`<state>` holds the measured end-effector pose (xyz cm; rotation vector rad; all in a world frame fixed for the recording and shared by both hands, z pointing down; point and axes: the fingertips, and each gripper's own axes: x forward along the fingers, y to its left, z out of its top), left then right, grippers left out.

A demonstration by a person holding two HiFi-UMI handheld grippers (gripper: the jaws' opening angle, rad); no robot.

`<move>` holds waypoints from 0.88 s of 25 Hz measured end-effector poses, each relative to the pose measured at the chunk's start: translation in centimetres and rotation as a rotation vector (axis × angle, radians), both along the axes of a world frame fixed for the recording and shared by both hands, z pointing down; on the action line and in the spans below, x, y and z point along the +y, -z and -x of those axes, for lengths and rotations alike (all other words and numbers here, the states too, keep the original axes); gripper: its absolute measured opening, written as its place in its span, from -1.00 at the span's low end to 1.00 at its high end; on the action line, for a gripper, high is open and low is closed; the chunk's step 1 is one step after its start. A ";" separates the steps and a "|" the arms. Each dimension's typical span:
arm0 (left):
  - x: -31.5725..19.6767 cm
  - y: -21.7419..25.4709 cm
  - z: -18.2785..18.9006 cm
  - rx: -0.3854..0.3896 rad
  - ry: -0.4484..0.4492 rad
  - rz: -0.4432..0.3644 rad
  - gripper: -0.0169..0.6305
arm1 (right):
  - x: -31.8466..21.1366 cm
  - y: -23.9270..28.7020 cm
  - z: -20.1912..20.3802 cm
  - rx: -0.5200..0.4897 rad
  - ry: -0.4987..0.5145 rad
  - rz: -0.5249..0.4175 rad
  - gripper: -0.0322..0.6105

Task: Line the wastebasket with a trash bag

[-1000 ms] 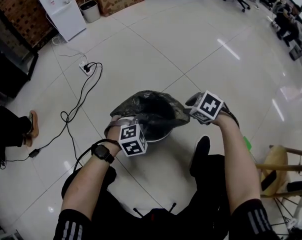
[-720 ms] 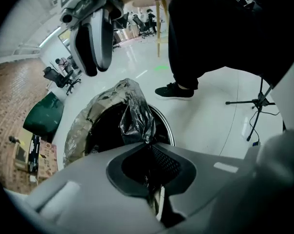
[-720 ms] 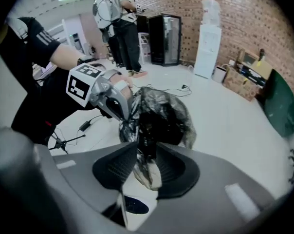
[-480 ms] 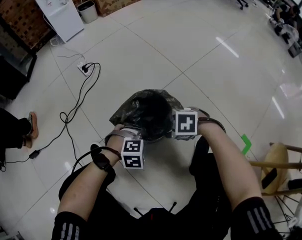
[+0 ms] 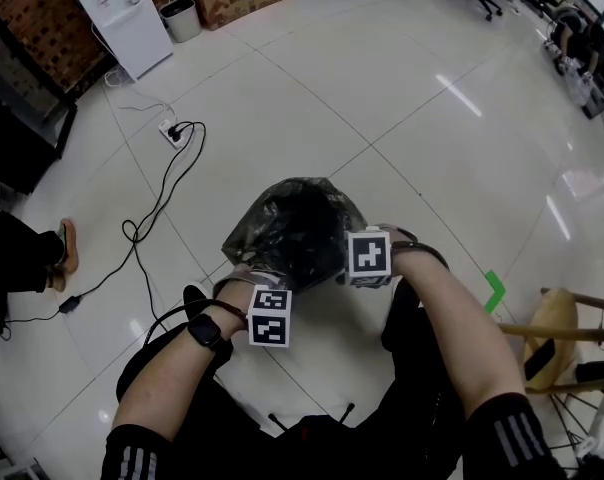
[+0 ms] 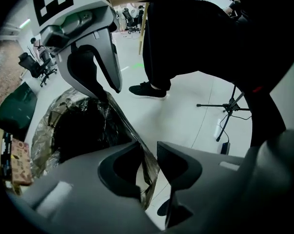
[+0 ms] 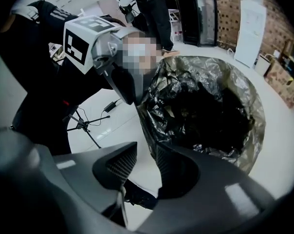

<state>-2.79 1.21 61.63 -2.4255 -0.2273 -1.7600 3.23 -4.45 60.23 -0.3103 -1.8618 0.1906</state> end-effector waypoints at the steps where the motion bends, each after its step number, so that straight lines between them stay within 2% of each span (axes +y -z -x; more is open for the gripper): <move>1: 0.2 -0.1 0.0 0.005 0.010 0.016 -0.64 | 0.0 0.0 0.0 -0.002 -0.006 0.007 -0.48; 5: 0.3 -1.1 1.4 -0.028 0.027 0.041 -0.63 | 0.3 -0.8 -1.2 0.036 -0.037 0.060 -0.48; 7: 0.1 -1.7 2.3 -0.047 0.033 0.041 -0.63 | -0.4 -1.8 -2.4 0.064 -0.066 0.054 -0.48; 10: -0.7 -2.1 2.4 -0.023 0.071 0.038 -0.63 | -2.1 -3.3 -3.4 0.058 -0.147 0.034 -0.48; 12: -1.1 -2.1 1.8 -0.001 0.085 0.033 -0.63 | -2.5 -3.4 -3.4 0.034 -0.195 0.064 -0.48; 15: -0.5 -1.7 0.7 0.021 0.069 0.040 -0.63 | -3.9 -1.7 -3.0 -0.045 -0.291 0.110 -0.48; 17: 0.2 -1.6 0.0 0.032 0.048 0.042 -0.64 | -5.8 0.0 -3.0 -0.114 -0.380 0.101 -0.48; 19: 0.8 -1.7 -0.3 0.034 0.027 0.039 -0.64 | -8.2 1.8 -2.7 -0.214 -0.492 0.092 -0.47; 22: 0.8 -1.6 -0.7 0.032 0.007 0.021 -0.64 | -11.1 4.6 -1.6 -0.395 -0.696 0.177 -0.31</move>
